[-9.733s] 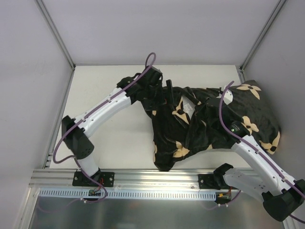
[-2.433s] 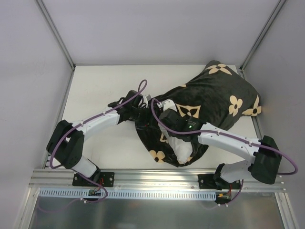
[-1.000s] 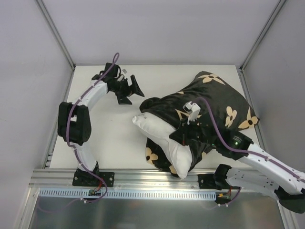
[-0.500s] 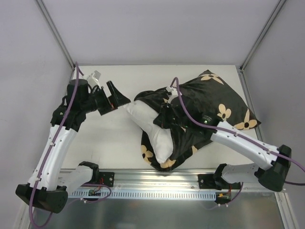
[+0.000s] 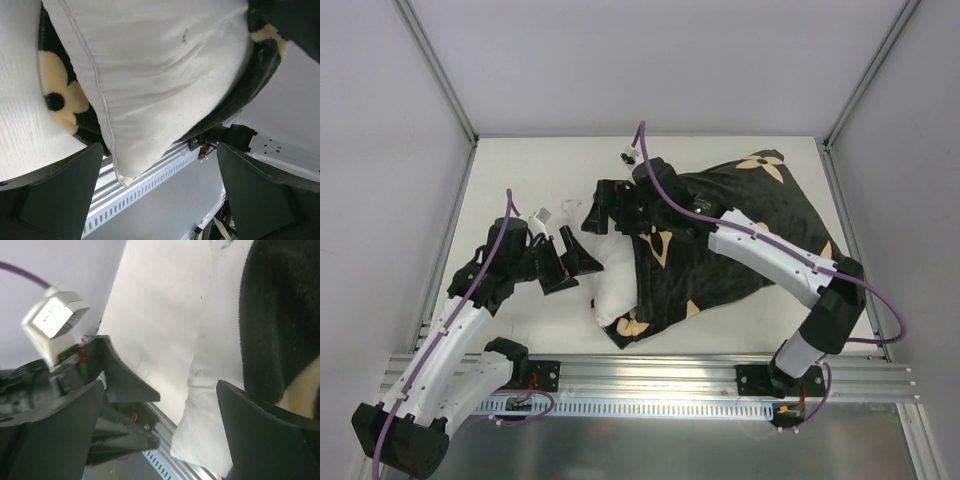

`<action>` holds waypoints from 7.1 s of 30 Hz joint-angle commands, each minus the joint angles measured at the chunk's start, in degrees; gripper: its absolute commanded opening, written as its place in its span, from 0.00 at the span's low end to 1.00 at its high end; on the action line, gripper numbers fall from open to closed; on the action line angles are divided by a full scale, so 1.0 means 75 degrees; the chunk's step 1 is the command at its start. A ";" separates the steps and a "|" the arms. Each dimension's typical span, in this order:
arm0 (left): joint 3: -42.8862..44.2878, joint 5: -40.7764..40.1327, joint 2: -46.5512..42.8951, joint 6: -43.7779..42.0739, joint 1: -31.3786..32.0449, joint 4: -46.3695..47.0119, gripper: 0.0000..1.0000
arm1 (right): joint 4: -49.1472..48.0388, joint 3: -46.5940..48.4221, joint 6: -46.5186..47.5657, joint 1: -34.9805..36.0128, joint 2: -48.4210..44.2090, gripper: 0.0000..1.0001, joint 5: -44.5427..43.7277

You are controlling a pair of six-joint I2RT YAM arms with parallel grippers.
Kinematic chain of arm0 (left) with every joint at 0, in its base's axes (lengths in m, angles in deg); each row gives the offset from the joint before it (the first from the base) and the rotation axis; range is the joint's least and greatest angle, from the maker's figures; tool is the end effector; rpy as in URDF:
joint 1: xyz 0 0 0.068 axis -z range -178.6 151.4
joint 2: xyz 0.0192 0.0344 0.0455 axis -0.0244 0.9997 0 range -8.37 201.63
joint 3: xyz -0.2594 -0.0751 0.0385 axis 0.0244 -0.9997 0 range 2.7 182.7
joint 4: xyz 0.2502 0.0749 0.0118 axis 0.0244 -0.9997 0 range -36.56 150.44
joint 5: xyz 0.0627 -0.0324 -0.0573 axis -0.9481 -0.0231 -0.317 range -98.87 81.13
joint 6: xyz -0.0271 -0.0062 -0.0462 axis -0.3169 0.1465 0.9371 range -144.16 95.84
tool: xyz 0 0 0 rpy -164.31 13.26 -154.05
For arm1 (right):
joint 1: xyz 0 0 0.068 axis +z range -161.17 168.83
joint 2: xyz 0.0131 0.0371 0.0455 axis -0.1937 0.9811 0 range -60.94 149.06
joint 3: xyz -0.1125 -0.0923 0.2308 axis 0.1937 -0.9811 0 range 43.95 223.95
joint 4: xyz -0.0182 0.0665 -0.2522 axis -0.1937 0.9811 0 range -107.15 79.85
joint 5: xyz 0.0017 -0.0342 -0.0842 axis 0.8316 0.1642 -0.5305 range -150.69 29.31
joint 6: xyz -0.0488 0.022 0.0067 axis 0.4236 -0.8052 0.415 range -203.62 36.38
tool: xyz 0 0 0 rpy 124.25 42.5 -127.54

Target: Remove the pillowcase from the pillow

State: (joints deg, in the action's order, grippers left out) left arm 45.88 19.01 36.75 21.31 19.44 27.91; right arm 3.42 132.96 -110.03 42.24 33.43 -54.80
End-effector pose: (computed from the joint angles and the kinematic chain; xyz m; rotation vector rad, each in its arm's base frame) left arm 0.1542 -0.0678 0.2926 -0.2547 2.3176 -1.1285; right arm 0.2284 0.3137 0.3657 -0.5728 2.0874 0.9542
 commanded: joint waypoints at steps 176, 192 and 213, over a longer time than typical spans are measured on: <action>0.3254 0.0888 0.3368 -0.0566 -0.3320 0.0412 0.10 | 0.3913 0.1880 0.2971 -0.3477 -0.0650 0.95 -0.1149; 0.1463 -0.1839 0.0632 -0.1928 -0.1599 -0.1766 0.99 | 0.3186 -0.1767 0.1390 0.0421 -0.3420 0.96 -0.3596; -0.1360 0.0781 -0.0005 -0.0920 -0.0121 -0.0422 0.97 | 0.2753 -0.0770 -0.0287 0.2067 -0.0442 0.71 -0.4442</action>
State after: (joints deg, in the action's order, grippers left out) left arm 38.71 18.90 36.33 11.15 17.60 18.66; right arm 25.37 127.32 -108.72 58.33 29.84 -85.18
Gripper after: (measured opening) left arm 0.979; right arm 0.791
